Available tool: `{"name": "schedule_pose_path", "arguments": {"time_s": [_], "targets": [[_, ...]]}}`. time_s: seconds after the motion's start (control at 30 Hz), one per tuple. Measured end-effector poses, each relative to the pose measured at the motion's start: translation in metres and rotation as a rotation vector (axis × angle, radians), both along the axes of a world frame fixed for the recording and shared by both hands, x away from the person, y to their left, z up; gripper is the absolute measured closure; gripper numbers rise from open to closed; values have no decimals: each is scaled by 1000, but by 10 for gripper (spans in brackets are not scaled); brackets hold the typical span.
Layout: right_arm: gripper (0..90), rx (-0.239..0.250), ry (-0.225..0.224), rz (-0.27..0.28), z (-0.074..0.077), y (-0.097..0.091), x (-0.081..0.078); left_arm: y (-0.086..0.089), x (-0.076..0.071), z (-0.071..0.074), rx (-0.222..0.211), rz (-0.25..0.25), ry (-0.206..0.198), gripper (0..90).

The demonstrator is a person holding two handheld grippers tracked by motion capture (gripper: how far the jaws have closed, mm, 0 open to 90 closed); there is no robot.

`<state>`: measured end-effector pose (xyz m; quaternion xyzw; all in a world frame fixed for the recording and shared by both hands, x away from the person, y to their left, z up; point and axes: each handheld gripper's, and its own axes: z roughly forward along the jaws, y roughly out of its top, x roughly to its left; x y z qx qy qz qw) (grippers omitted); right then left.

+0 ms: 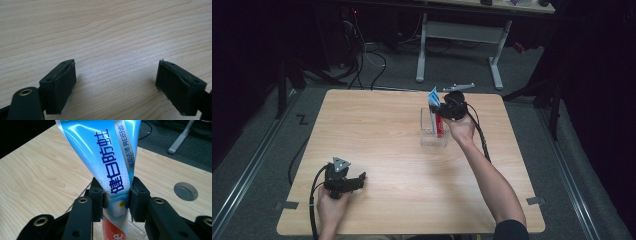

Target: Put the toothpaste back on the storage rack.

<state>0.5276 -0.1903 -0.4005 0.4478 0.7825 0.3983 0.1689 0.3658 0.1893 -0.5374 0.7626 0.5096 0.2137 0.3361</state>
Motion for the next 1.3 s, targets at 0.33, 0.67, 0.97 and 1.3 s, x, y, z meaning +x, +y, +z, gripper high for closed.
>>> {"name": "schedule_pose_path", "arguments": {"time_s": [0.33, 0.67, 0.97, 1.3], "targets": [[679, -11, 17, -16, -3, -6, 0, 0, 0, 0, 1, -1, 0, 171], [676, -9, 40, -25, -10, -9, 0, 0, 0, 0, 1, 0, 1, 171], [669, -17, 39, -25, -11, -13, -1, 0, 0, 0, 1, -1, 1, 170], [641, -61, 7, -56, -11, -17, -1, 0, 0, 0, 1, -1, 1, 170]]}}
